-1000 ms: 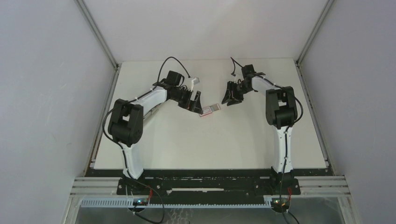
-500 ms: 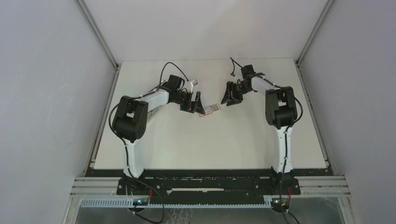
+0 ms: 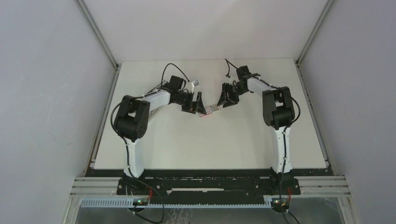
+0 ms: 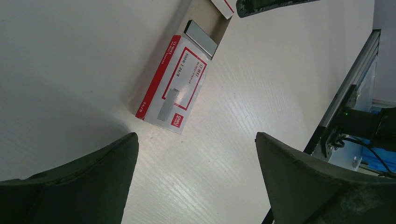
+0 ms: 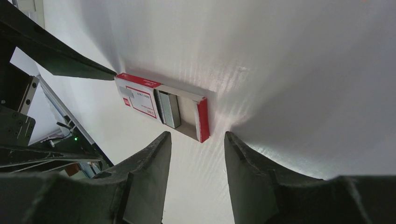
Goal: Unload the staples from the stapler
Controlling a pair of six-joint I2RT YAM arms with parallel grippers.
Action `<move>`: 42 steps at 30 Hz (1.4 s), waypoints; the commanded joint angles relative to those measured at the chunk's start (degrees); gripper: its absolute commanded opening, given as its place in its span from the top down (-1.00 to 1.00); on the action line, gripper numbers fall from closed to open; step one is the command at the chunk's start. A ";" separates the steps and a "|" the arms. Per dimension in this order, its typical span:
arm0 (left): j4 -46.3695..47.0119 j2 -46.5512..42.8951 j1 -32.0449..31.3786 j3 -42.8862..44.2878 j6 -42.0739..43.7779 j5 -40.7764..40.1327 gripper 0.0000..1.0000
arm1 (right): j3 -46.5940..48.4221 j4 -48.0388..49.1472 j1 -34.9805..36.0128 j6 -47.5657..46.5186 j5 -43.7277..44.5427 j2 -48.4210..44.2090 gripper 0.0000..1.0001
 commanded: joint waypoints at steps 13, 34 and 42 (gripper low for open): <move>1.87 1.63 -1.57 -0.39 -1.23 1.33 -1.00 | 0.89 1.45 2.31 -1.17 -3.95 0.76 0.09; 0.92 2.91 -1.86 0.53 -0.68 0.80 -0.97 | 3.24 1.22 4.79 -1.72 -6.40 2.78 0.17; 0.64 3.00 -1.92 0.90 -0.47 0.80 -0.97 | 3.59 2.03 5.79 -0.96 -8.54 3.73 0.17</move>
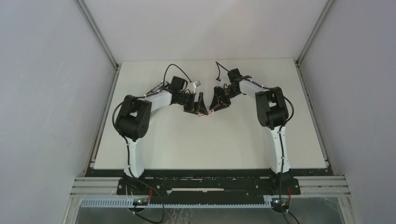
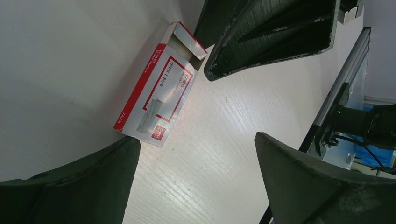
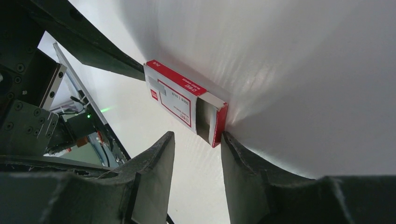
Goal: Unload the staples from the stapler
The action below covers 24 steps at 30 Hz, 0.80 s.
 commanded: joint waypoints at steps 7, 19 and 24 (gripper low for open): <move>-1.00 2.03 -0.86 0.95 0.48 -0.69 -0.97 | 2.30 1.98 2.14 -0.04 -3.92 1.44 0.18; -1.09 2.02 -0.89 1.48 0.65 -0.53 -0.97 | 2.59 2.06 2.74 0.05 -4.76 1.78 0.19; -1.39 2.21 -0.92 1.81 0.89 -0.44 -0.97 | 2.61 1.82 2.72 0.00 -3.49 1.70 0.19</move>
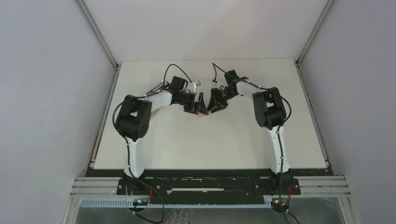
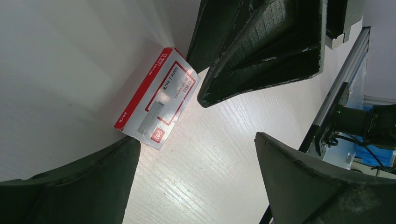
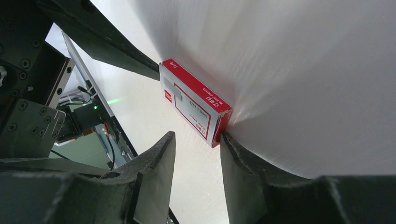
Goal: Unload the staples from the stapler
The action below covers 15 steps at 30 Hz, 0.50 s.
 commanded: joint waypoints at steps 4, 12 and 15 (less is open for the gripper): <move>-1.76 1.80 -0.63 1.63 1.13 -1.15 -0.97 | 1.55 1.26 0.33 0.17 5.05 -0.79 0.19; -1.96 1.25 -0.31 1.68 1.55 -1.94 -0.97 | -0.55 3.04 -1.00 1.54 10.86 -3.40 0.19; -1.95 1.25 -0.23 1.62 1.51 -2.11 -0.97 | -0.92 3.43 -1.22 1.94 11.49 -4.03 0.18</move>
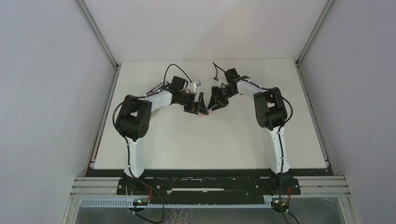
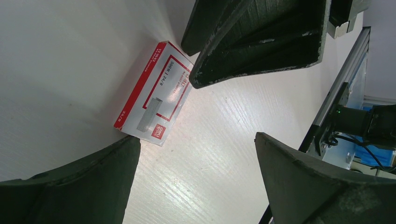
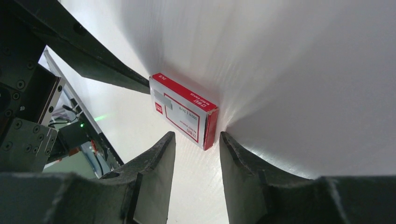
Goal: Unload the staples from the stapler
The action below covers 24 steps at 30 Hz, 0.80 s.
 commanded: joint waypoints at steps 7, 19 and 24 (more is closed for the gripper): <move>-2.04 1.22 -0.22 1.83 2.16 -2.71 -0.96 | -0.34 2.80 -0.64 0.69 5.62 -3.08 0.12; -2.53 1.48 -0.23 2.17 2.80 -3.16 -0.96 | 3.92 0.41 1.73 -1.52 1.51 2.04 0.13; -2.58 1.71 -0.22 2.43 2.69 -2.98 -0.96 | 4.15 0.22 2.35 -1.55 0.09 2.44 0.14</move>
